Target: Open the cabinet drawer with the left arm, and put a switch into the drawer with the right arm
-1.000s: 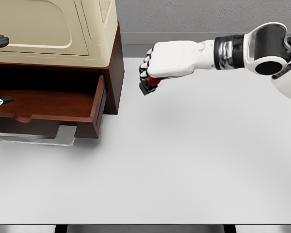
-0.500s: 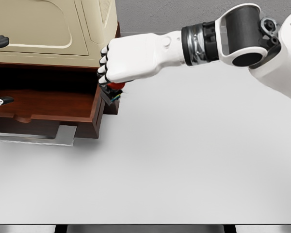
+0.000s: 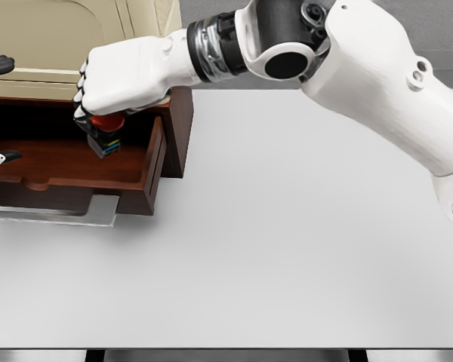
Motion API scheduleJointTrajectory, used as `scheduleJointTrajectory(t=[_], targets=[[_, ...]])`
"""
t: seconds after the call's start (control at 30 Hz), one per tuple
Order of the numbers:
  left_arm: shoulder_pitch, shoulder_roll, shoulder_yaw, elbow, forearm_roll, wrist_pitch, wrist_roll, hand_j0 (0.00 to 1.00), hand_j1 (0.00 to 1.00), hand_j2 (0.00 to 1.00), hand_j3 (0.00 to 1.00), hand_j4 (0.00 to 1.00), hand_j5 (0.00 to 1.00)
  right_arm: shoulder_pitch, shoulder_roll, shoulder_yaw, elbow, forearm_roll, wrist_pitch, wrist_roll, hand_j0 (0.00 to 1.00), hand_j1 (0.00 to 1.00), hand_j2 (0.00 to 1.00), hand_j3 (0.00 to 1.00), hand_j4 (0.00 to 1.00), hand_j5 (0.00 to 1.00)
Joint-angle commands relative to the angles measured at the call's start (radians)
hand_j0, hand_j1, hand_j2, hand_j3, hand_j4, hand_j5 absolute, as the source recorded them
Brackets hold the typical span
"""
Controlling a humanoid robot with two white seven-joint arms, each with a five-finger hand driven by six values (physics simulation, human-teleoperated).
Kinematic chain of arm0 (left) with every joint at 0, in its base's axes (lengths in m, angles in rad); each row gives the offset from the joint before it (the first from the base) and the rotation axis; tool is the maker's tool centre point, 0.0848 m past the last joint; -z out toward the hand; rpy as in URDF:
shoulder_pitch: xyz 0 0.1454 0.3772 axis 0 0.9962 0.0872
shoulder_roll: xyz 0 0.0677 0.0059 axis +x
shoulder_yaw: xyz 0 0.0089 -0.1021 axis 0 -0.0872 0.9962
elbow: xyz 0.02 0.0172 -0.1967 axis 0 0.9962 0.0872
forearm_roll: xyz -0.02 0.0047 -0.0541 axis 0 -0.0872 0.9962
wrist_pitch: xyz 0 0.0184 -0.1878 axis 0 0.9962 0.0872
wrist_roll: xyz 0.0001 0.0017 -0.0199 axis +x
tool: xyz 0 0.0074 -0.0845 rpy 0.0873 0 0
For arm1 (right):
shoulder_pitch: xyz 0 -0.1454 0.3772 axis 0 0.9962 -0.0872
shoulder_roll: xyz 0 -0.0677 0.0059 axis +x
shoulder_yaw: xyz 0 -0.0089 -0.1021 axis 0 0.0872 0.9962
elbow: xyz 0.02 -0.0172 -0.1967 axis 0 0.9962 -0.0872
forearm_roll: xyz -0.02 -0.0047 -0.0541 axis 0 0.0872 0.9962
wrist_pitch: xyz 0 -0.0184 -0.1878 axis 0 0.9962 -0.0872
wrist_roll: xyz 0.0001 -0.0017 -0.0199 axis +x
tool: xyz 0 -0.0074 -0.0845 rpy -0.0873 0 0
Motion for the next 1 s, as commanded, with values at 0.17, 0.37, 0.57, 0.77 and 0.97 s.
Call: scheduleJointTrajectory(t=[0.17,0.37,0.57,0.77,0.97], targets=[[0.0,-0.001,0.0,0.0,0.007,0.003,0.001,1.0,1.0,1.0,1.0,1.0,1.0,-0.008,0.04,0.015,0.027,0.015,0.002,-0.001,1.0,1.0,1.0,1.0,1.0,1.0],[-0.002,-0.001,0.0,0.0,0.007,0.003,0.001,1.0,1.0,1.0,1.0,1.0,1.0,-0.008,0.023,0.013,-0.028,0.026,-0.001,-0.001,1.0,1.0,1.0,1.0,1.0,1.0],[-0.011,-0.001,-0.002,0.0,-0.005,0.003,0.001,1.0,1.0,1.0,1.0,1.0,1.0,0.253,-0.517,-0.255,-0.363,0.015,-0.027,-0.001,1.0,1.0,1.0,1.0,1.0,1.0],[-0.126,-0.001,-0.178,0.0,-0.045,0.003,0.001,1.0,1.0,1.0,1.0,1.0,1.0,0.514,-0.665,-0.482,-0.332,0.03,-0.027,-0.001,1.0,1.0,1.0,1.0,1.0,1.0],[-0.176,-0.001,-0.256,-0.002,-0.051,0.003,0.001,1.0,1.0,1.0,1.0,1.0,1.0,0.584,-0.653,-0.517,-0.163,0.03,-0.027,-0.001,1.0,1.0,1.0,1.0,1.0,1.0]])
